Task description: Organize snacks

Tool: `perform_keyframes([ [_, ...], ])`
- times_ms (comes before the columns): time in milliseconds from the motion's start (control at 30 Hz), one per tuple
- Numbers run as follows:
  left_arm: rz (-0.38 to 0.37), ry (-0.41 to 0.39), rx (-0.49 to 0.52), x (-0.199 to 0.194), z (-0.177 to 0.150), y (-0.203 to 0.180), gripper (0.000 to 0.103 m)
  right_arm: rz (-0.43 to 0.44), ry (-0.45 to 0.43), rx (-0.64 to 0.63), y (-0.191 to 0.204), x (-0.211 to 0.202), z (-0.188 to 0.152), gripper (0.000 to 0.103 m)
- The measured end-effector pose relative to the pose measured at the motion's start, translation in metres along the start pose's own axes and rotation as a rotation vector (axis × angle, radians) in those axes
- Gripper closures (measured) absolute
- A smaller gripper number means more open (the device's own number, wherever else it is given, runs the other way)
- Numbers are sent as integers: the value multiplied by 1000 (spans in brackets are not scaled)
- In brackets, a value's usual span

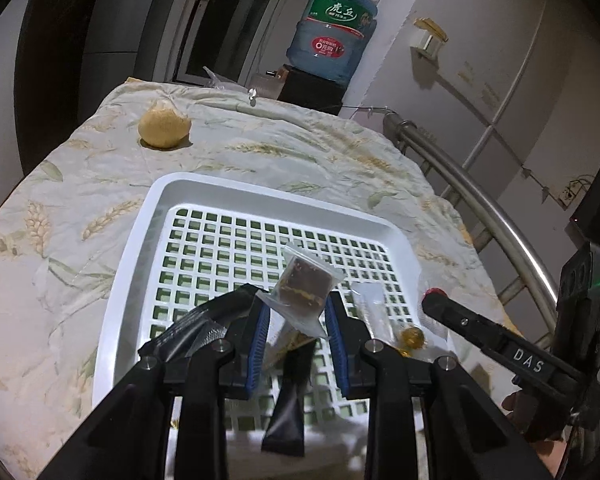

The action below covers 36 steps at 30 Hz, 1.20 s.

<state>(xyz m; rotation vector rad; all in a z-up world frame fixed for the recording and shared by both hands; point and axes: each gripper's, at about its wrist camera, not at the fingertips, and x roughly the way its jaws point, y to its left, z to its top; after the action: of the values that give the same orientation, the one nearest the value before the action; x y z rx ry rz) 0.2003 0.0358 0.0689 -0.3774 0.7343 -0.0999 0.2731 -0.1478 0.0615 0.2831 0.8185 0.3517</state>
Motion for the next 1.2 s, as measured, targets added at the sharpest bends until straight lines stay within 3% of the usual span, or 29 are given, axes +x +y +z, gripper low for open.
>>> perform_keyframes([
  [633,78,77,32,43,-13,11,72,-139,57,-125,-2,42,-11,63],
  [667,74,75,25,42,-12,12,72,-136,58,-125,-1,41,-11,62],
  [700,74,71,21,41,-12,13,70,-128,52,-119,-1,40,-10,54],
  [767,70,63,13,38,-10,14,56,-130,19,-104,-2,32,-9,32],
  [800,69,53,10,35,-9,14,36,-135,-3,-99,-1,27,-7,21],
  [833,71,33,9,30,-8,13,21,-134,-28,-97,-1,20,-5,19],
  [900,79,-15,14,18,-4,11,11,-119,-57,-85,-1,8,-1,18],
  [1100,70,-76,23,-11,8,4,4,-114,-116,-32,-1,-18,11,7],
  [1200,95,-103,53,-23,11,-3,3,-168,-122,-50,6,-26,15,4],
])
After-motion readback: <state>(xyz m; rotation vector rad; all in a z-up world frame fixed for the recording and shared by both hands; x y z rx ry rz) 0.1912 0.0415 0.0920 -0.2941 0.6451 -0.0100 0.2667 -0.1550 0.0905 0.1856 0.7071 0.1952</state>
